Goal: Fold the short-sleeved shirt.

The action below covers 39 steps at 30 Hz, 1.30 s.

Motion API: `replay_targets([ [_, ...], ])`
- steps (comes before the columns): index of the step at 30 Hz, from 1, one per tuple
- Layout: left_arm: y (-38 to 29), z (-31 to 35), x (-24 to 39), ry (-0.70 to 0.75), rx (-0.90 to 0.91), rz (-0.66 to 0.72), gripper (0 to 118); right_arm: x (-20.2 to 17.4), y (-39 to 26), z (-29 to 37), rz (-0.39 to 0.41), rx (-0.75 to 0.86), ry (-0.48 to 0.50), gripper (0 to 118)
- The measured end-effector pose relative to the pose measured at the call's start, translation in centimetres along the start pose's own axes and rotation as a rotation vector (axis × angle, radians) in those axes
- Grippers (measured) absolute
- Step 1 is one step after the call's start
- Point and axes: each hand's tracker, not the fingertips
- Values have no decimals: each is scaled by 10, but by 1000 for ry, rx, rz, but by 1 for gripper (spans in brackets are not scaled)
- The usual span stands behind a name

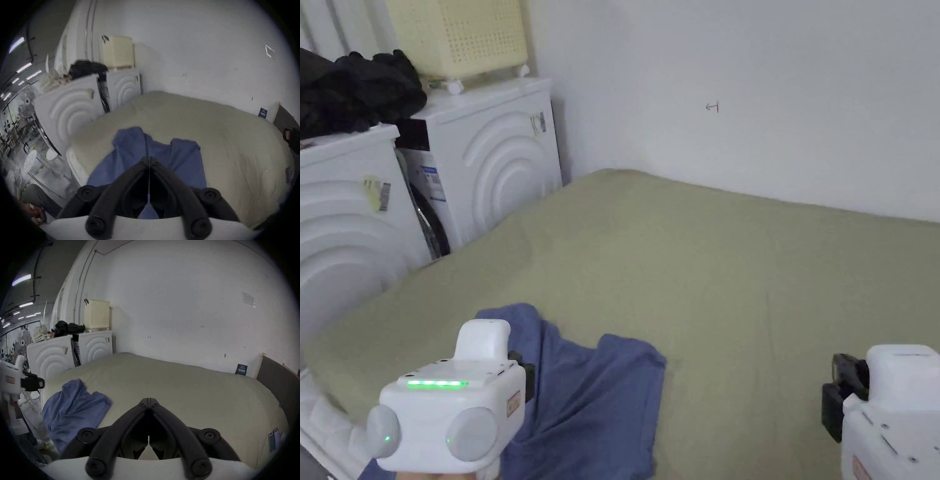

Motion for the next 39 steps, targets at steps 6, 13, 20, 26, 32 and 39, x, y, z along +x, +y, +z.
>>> replay_targets([
  [6, -21, -96, 4, -104, -280, 37, 93, 14, -37, -3, 7, -108, -12, 0],
  [13, -48, -145, 22, -70, -423, -35, 114, 35, -70, 8, 47, -202, -38, 0],
  [20, -18, -105, 29, -63, -316, -79, 3, 80, -81, 45, 51, -218, -89, 0],
  [26, 37, -40, 79, -139, -187, -171, 3, 127, -76, 103, 23, -164, -187, 0],
  [32, 76, 30, 180, -317, -19, -285, 3, 167, -73, 160, -5, -107, -265, 0],
  [39, 85, 92, 339, -639, 47, -420, 3, 200, -80, 205, -42, -93, -369, 0],
])
